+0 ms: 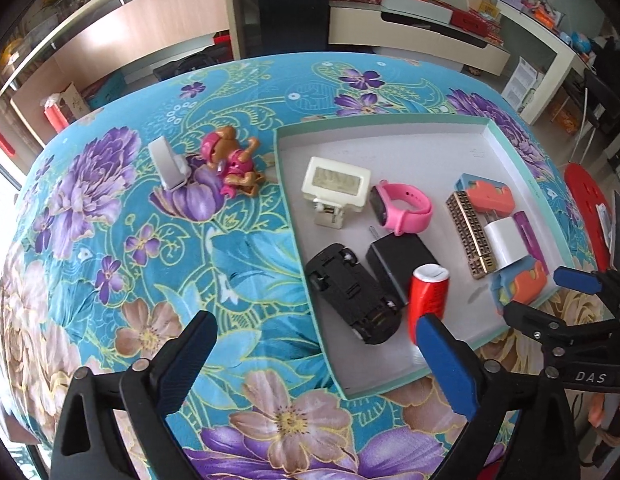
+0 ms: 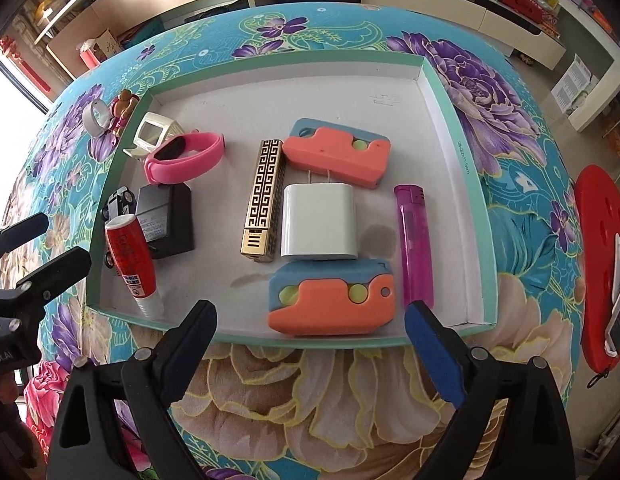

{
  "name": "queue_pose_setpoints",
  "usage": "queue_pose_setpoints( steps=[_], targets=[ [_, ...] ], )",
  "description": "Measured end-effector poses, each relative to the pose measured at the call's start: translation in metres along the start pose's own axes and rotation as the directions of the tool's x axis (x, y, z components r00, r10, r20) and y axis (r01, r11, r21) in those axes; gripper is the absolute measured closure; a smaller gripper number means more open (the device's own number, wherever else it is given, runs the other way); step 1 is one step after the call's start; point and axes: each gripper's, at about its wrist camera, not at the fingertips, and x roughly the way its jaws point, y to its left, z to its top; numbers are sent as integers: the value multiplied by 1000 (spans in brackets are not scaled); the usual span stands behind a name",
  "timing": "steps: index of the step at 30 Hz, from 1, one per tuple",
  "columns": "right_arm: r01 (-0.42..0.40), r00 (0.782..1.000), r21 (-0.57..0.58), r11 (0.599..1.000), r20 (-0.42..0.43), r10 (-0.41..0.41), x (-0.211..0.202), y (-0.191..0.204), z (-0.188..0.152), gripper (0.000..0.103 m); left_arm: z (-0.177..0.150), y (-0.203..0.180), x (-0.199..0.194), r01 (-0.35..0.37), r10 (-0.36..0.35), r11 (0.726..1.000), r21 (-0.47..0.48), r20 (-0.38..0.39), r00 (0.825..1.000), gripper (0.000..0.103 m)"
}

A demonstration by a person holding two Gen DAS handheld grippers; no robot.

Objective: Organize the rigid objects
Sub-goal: 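Lower the glue stick and slider into the tray and open both tools, then withdraw both tools from the tray toward the white watch and toy dog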

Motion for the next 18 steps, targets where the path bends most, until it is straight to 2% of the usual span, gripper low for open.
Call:
queue_pose_setpoints(
  steps=[6, 9, 18],
  targets=[
    [3, 997, 68, 998, 78, -9, -19, 14, -11, 8, -12, 19, 4, -47, 47, 999, -20, 4, 999, 0],
    [10, 993, 97, 995, 114, -21, -23, 24, -12, 8, -14, 27, 7, -48, 49, 998, -31, 3, 999, 0],
    [-41, 979, 208, 977, 205, -3, -30, 50, -13, 8, -22, 50, 7, -42, 44, 997, -67, 25, 999, 0]
  ],
)
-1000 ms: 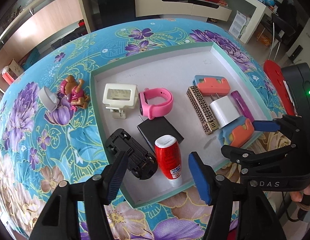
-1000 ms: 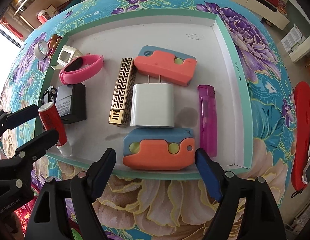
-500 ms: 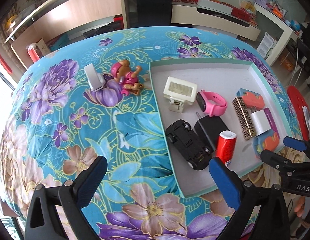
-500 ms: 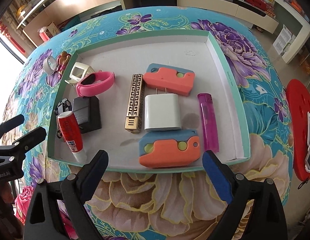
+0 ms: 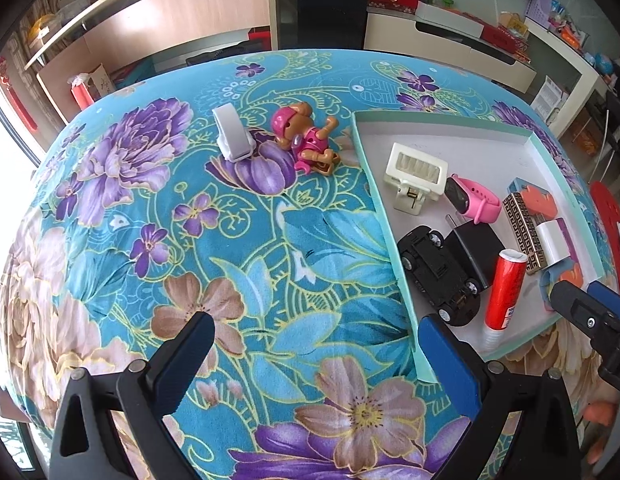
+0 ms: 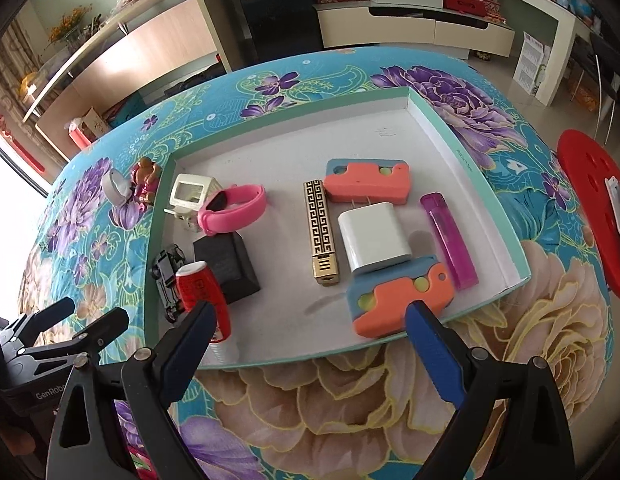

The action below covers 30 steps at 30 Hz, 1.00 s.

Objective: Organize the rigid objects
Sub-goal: 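Withdraw both tools from the tray toward the white watch and toy dog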

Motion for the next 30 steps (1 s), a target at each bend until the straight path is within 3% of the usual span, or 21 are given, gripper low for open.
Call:
queue_pose_setpoints(
  steps=[4, 18, 30],
  targets=[
    [5, 1000, 9, 1000, 29, -5, -2, 17, -6, 8, -4, 12, 1, 1, -1, 1000, -17, 5, 1000, 0],
    [74, 997, -9, 997, -6, -75, 13, 39, -26, 8, -16, 36, 12, 14, -14, 998, -57, 8, 1000, 0],
    [74, 996, 15, 997, 53, -74, 16, 63, -7, 8, 5, 59, -6, 3, 4, 994, -108, 59, 998, 0]
  ],
)
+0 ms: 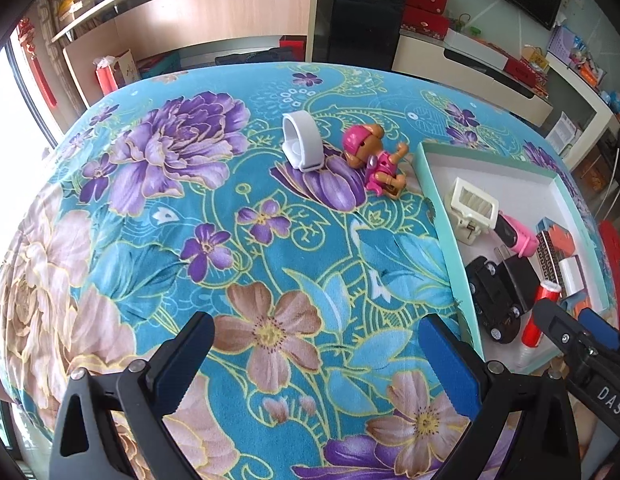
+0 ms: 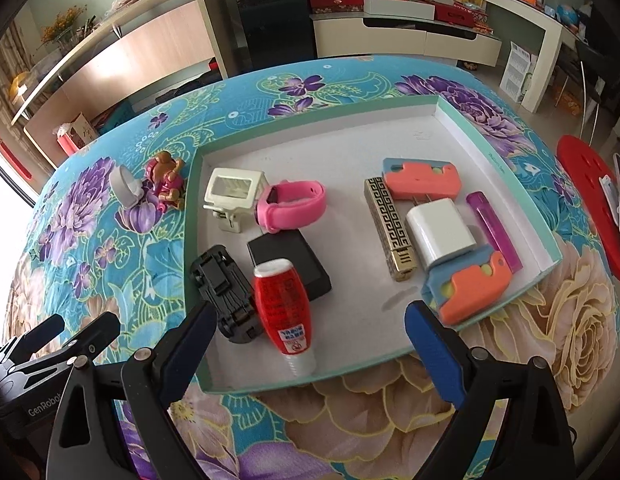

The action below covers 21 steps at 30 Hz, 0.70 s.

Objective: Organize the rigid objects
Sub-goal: 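Withdraw both tools from the tray toward the white watch and toy dog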

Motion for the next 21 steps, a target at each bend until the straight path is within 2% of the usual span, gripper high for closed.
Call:
queue_pose_setpoints(
  steps=[6, 9, 14, 21],
  targets=[
    [-32, 999, 2, 1000, 39, 31, 0, 24, 20, 8, 34, 14, -11, -5, 7, 999, -41, 37, 999, 0],
    [-12, 996, -20, 1000, 84, 14, -4, 40, 36, 8, 52, 24, -10, 8, -5, 998, -66, 52, 999, 0],
    [12, 993, -68, 998, 122, -3, -2, 63, 61, 8, 72, 42, 3, -39, 46, 993, -114, 61, 997, 0],
    [-10, 990, -76, 997, 140, 20, 13, 82, 94, 8, 100, 62, 21, -70, 80, 984, -164, 53, 995, 0]
  ],
)
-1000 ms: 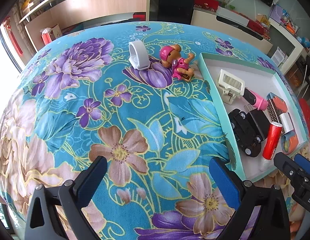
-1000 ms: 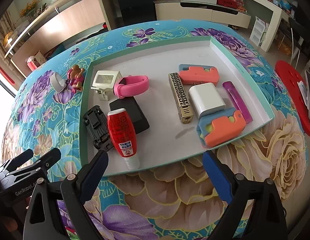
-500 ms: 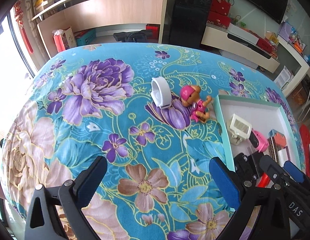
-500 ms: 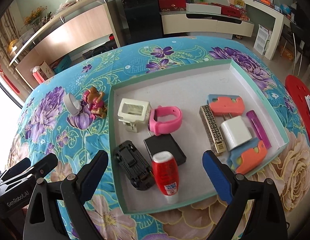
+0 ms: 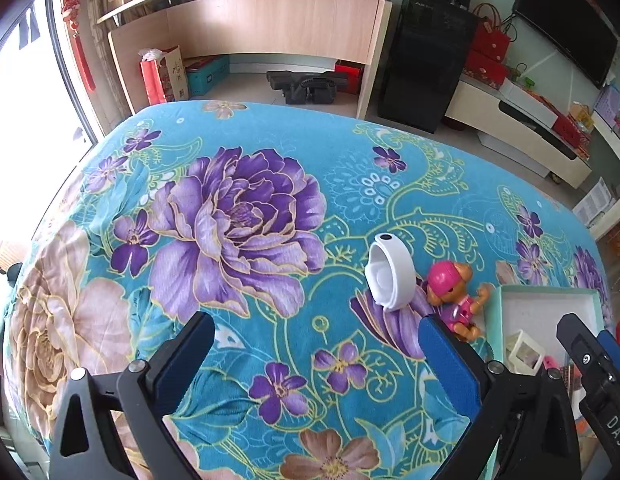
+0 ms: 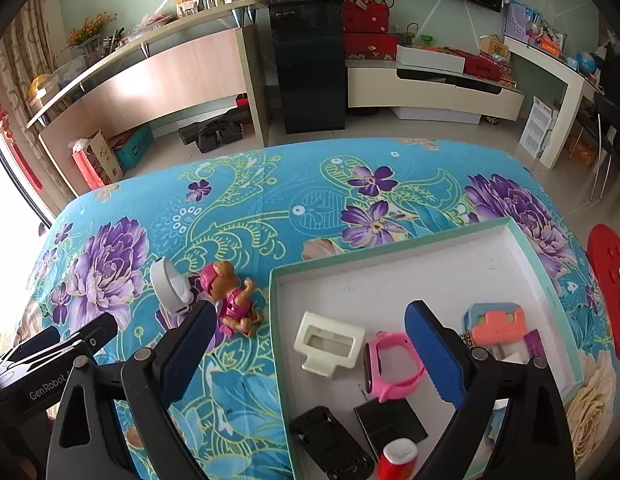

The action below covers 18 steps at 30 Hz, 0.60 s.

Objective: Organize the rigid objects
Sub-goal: 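Withdraw both tools from the tray toward the white watch and toy dog, then grasp the white watch with the left tool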

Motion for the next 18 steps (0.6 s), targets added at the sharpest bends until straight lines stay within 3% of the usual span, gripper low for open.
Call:
queue_pose_setpoints(
  steps=[7, 12, 18],
  targets=[
    [-18, 1000, -10, 1000, -24, 18, 25, 11, 20, 8, 22, 2, 17, -12, 12, 1000, -23, 19, 1000, 0],
    [-9, 998, -42, 999, -66, 6, 45, 18, 19, 8, 18, 9, 47, -13, 10, 999, -46, -58, 998, 0],
    [-12, 997, -77, 997, -80, 6, 56, 21, 17, 8, 16, 13, 59, 4, -10, 998, -64, -89, 996, 0]
  ],
)
